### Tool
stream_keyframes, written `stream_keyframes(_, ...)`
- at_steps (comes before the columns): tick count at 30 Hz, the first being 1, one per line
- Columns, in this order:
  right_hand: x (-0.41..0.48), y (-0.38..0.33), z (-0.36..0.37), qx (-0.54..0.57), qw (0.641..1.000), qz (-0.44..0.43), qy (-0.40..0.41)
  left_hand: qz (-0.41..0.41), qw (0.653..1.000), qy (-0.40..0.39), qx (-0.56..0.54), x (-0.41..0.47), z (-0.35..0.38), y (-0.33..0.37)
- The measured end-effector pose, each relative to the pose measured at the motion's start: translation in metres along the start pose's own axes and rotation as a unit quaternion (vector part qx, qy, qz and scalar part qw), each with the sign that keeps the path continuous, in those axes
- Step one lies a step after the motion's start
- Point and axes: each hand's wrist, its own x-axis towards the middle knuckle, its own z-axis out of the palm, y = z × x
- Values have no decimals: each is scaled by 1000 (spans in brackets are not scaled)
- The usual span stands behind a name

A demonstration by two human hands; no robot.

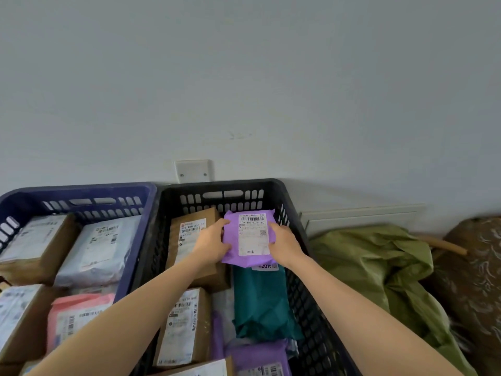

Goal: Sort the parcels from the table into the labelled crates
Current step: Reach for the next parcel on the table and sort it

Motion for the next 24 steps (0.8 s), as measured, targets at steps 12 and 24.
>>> stream_keyframes(12,13,9,12,8,999,24,-30,12,998,-26,62,19,29,-2)
stream_keyframes(24,-1,-3,1,7,999,-42,-5,11,1000,9,28,-9,17,4)
